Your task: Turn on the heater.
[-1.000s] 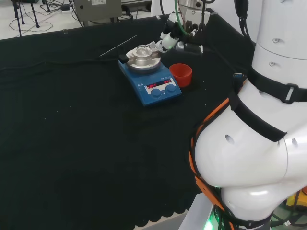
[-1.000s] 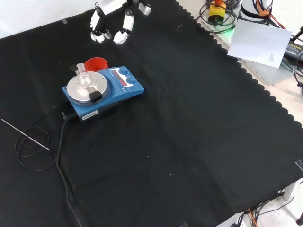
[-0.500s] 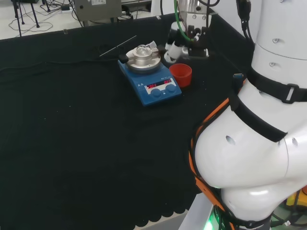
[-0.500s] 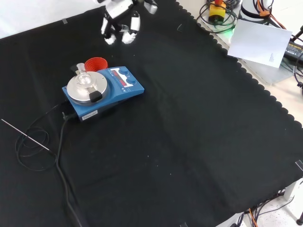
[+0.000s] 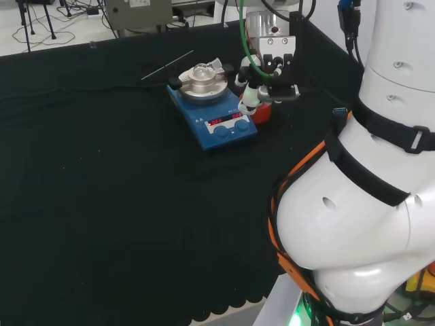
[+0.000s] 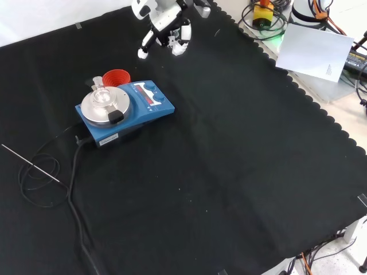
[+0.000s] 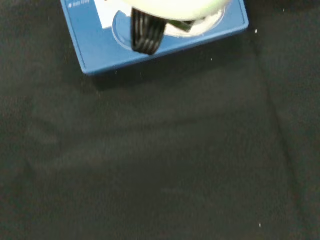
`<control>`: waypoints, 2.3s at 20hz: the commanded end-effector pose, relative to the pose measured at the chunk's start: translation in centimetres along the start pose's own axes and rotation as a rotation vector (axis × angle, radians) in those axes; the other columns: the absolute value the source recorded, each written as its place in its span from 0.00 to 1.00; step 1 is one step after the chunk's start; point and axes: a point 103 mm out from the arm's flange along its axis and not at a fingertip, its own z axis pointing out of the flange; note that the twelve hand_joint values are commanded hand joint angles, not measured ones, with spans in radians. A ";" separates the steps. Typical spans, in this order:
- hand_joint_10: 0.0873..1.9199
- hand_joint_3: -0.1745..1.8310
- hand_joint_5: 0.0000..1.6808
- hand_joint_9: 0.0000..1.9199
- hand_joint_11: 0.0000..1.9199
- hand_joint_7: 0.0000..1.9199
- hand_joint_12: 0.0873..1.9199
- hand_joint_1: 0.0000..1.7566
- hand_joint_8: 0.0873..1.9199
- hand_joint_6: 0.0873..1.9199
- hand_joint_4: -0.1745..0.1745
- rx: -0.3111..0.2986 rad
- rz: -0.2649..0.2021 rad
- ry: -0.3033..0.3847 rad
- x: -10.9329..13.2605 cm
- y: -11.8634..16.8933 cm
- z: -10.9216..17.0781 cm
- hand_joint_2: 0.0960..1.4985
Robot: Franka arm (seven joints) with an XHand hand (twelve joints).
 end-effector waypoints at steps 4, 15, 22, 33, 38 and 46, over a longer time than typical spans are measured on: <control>0.80 0.48 0.18 0.92 0.99 0.83 0.75 0.74 0.79 0.01 0.25 0.103 -0.017 -0.057 0.7 -0.8 1.2 0.46; 0.89 0.57 0.18 0.94 0.96 0.86 0.82 0.81 0.86 0.01 0.30 0.238 -0.032 -0.135 2.8 -0.3 1.6 0.44; 0.89 0.59 0.18 0.94 0.96 0.87 0.82 0.81 0.86 0.00 0.31 0.301 -0.058 -0.129 2.8 1.0 2.7 0.43; 0.90 0.60 0.17 0.94 0.96 0.87 0.83 0.81 0.87 0.00 0.32 0.342 -0.087 -0.142 3.0 2.1 3.1 0.42; 0.90 0.60 0.17 0.94 0.96 0.86 0.83 0.81 0.87 0.00 0.33 0.348 -0.089 -0.153 4.3 2.1 3.2 0.42; 0.90 0.61 0.17 0.93 0.95 0.86 0.83 0.81 0.87 0.00 0.33 0.362 -0.089 -0.156 4.5 2.5 3.5 0.42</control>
